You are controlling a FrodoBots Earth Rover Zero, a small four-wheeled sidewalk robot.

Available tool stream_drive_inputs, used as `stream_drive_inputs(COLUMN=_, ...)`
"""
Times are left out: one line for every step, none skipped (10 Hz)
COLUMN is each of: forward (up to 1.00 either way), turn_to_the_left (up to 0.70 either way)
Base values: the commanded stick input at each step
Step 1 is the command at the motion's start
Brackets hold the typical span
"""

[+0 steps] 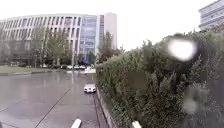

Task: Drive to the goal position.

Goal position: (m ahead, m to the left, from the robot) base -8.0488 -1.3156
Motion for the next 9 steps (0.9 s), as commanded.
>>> stream_drive_inputs(forward=0.04, turn_to_the_left=0.00)
stream_drive_inputs(forward=0.04, turn_to_the_left=0.00)
stream_drive_inputs(forward=0.04, turn_to_the_left=0.00)
stream_drive_inputs(forward=0.04, turn_to_the_left=0.00)
stream_drive_inputs(forward=0.04, turn_to_the_left=0.00)
stream_drive_inputs(forward=0.04, turn_to_the_left=0.00)
stream_drive_inputs(forward=0.04, turn_to_the_left=0.00)
stream_drive_inputs(forward=0.04, turn_to_the_left=0.00)
stream_drive_inputs(forward=0.04, turn_to_the_left=0.00)
